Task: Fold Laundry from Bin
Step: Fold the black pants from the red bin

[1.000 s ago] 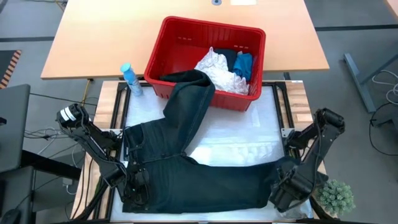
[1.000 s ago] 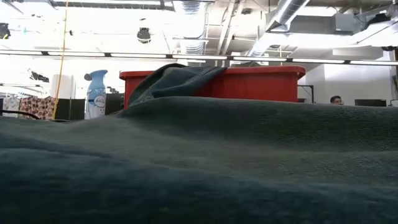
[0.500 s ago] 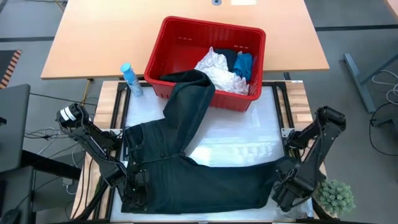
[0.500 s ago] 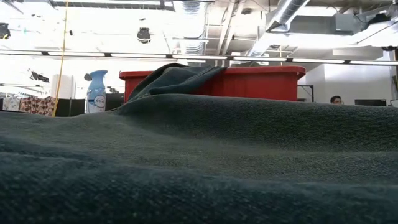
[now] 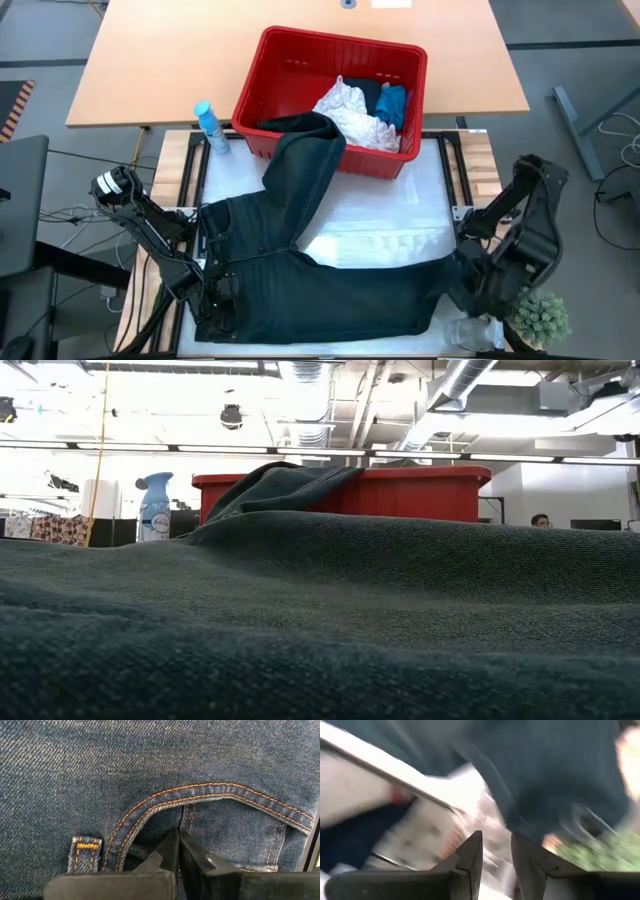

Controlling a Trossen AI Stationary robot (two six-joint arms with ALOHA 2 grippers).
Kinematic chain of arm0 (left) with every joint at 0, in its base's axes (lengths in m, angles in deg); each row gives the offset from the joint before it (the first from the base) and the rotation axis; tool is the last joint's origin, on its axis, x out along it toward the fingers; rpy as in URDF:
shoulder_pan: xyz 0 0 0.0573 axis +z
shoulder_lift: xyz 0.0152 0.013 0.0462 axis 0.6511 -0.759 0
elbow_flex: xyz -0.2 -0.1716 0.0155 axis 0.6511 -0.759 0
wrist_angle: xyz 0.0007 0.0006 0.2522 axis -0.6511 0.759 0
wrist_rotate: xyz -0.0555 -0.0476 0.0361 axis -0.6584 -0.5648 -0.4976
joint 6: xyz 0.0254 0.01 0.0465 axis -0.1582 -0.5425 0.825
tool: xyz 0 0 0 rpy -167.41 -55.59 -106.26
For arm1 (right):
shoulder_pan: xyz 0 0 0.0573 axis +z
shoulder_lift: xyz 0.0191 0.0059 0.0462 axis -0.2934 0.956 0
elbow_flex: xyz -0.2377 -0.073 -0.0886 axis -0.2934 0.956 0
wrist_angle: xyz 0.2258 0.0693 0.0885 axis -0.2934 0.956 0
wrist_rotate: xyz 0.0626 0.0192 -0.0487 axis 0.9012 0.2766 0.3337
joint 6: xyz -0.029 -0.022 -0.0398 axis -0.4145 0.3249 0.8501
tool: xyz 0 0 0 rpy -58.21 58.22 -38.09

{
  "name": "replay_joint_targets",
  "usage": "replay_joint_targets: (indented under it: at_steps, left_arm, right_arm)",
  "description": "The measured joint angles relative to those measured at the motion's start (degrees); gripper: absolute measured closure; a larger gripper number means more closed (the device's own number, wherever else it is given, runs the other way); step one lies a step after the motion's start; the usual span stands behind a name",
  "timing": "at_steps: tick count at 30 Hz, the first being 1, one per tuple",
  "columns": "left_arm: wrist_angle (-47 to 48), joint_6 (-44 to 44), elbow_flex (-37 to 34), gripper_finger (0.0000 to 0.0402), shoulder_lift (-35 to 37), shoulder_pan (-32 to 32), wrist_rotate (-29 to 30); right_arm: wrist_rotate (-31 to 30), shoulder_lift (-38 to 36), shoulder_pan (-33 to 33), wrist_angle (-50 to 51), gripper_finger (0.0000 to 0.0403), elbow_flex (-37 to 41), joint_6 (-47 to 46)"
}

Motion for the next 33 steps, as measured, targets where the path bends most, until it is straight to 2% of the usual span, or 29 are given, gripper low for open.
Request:
replay_joint_targets:
  at_steps: [2,4,11,16,20,24,29,33]
  left_arm:
    - [0.02,0.00,0.00,0.0401,0.00,-0.04,0.37]
    - [0.02,0.00,0.00,0.0401,0.00,0.32,0.23]
    - [0.04,0.00,0.00,0.0401,0.02,0.52,0.18]
    - [-0.28,0.00,0.00,0.0401,0.02,0.55,0.29]
    - [-0.31,-0.48,0.00,0.0401,0.02,0.57,-0.02]
    - [-0.31,-1.01,0.00,0.0402,0.09,0.61,-0.03]
    - [-0.31,-1.58,0.00,0.0401,0.09,0.61,-0.24]
    - [-0.24,-1.62,-0.05,0.0402,0.67,0.68,-0.30]
  right_arm:
    - [-5.26,-0.14,-2.64,0.36,0.0286,-0.02,-0.34]
    - [-7.12,0.93,-6.28,-0.46,0.0292,-0.01,4.59]
    - [-6.01,10.65,-19.28,-3.21,0.0302,-0.01,30.09]
    - [-1.39,20.00,-23.48,-3.00,0.0302,0.02,45.60]
    - [6.41,26.26,-22.69,-1.06,0.0302,0.03,52.90]
    - [13.15,29.88,-19.07,2.10,0.0302,0.09,55.34]
    - [19.67,30.03,-14.54,0.99,0.0302,0.58,53.11]
    - [22.08,27.97,-11.73,1.24,0.0302,0.01,50.43]
